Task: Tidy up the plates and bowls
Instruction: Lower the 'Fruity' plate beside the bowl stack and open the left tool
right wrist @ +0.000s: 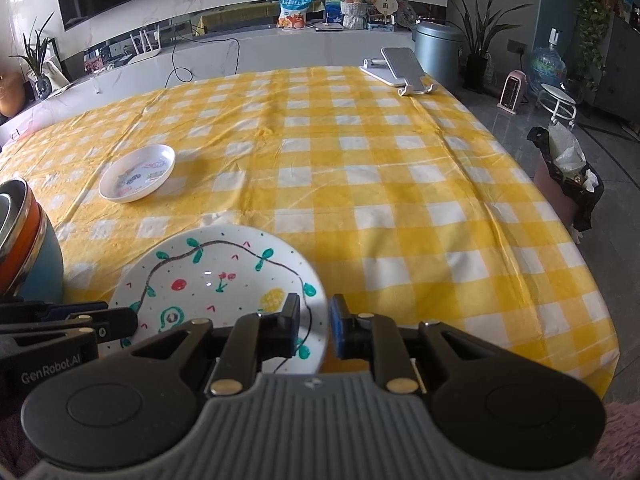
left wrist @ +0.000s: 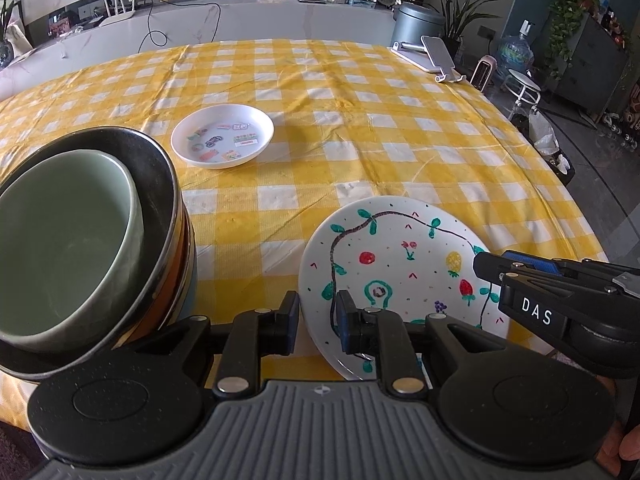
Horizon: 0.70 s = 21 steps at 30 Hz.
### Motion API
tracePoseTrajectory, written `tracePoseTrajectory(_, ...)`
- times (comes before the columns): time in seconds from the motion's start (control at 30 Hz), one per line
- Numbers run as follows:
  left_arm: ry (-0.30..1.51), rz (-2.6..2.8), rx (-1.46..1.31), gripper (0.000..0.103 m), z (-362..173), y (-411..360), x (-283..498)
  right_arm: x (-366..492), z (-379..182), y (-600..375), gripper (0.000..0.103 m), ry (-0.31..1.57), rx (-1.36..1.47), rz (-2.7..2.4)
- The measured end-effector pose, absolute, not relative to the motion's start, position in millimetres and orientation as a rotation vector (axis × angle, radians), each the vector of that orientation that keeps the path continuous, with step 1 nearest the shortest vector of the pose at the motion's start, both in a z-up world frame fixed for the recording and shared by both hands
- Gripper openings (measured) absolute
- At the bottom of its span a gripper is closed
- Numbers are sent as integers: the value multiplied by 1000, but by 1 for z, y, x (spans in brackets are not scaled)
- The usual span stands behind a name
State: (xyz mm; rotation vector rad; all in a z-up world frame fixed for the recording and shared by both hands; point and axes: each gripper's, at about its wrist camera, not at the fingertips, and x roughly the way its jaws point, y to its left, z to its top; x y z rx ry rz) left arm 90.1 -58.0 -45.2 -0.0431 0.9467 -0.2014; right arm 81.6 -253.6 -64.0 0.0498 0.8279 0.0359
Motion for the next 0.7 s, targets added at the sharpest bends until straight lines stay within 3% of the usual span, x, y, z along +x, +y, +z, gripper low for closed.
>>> tracePoseTrajectory(0.17, 926, -228, -48, 33, -36, -60, 88, 81, -60, -257, 30, 807, 73, 27)
tracePoseTrajectory(0.7, 924, -310, -51, 34, 4, -47, 112, 102, -49, -252, 42, 798, 221, 191)
